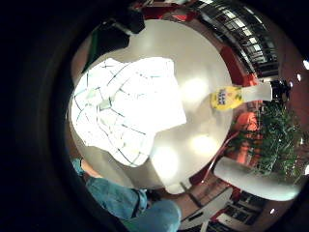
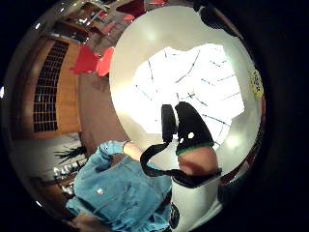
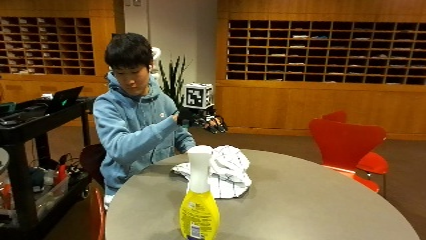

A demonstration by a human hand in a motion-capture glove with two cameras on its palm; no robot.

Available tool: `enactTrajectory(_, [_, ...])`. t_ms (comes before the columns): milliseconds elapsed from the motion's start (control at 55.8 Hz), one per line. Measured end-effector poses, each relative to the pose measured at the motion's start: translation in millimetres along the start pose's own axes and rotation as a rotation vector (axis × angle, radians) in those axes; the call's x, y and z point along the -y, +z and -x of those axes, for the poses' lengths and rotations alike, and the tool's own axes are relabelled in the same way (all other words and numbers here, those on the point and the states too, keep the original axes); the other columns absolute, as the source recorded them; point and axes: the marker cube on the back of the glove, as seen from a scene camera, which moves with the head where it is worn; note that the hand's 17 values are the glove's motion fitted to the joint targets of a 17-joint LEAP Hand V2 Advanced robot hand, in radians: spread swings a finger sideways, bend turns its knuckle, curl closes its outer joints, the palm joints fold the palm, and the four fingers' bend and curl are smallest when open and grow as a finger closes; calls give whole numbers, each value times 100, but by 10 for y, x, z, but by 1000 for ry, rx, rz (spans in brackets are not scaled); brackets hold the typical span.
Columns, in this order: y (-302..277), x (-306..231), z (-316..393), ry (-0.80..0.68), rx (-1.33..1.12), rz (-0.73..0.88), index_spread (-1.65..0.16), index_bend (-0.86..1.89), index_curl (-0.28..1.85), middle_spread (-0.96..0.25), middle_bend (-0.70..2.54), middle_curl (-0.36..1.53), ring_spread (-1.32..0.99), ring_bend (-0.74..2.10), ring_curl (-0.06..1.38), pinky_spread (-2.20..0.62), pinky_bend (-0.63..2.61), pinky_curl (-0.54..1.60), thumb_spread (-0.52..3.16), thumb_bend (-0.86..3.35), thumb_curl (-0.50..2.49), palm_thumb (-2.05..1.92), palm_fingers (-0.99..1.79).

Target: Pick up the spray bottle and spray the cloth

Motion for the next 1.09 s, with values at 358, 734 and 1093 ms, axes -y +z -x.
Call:
enactTrajectory(358, [-134,-89,-190,-17,-53,-162,-33,16,25,-3,17,20,10,26,19,23,35,24,104,23,25,55,36])
enactTrajectory(734, [-220,-518,-815,-10,170,-728,-37,15,26,-2,19,25,13,28,22,26,35,29,113,8,33,57,25])
enactTrajectory(1093, [-74,-860,-1673,184,224,-929,-35,15,27,-2,19,29,11,28,25,25,35,32,111,-1,38,64,25])
